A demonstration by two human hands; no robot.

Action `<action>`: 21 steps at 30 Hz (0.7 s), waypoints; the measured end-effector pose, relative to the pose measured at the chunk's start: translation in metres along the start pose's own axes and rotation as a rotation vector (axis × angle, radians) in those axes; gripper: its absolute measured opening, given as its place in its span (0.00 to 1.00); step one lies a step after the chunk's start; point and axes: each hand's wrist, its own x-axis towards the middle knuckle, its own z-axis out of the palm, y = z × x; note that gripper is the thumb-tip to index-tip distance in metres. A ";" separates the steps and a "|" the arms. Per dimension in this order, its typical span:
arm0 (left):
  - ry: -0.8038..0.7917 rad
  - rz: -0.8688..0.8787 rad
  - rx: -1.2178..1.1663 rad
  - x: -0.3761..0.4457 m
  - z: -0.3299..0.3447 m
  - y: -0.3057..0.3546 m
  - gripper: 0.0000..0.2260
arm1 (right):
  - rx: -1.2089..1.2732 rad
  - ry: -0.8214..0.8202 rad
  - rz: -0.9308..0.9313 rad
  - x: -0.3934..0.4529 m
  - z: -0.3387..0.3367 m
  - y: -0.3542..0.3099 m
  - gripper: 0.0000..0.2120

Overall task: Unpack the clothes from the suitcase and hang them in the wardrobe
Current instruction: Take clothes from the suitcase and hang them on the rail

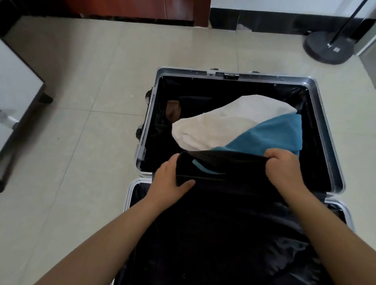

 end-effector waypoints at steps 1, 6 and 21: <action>-0.013 0.011 -0.130 -0.004 -0.009 0.028 0.29 | 0.042 -0.003 -0.011 -0.004 -0.017 -0.013 0.06; -0.122 -0.100 -0.321 -0.006 -0.073 0.138 0.10 | 0.259 -0.018 0.052 -0.034 -0.083 -0.056 0.13; -0.029 -0.026 -0.554 -0.061 -0.269 0.416 0.16 | 0.265 0.268 -0.166 -0.060 -0.361 -0.243 0.07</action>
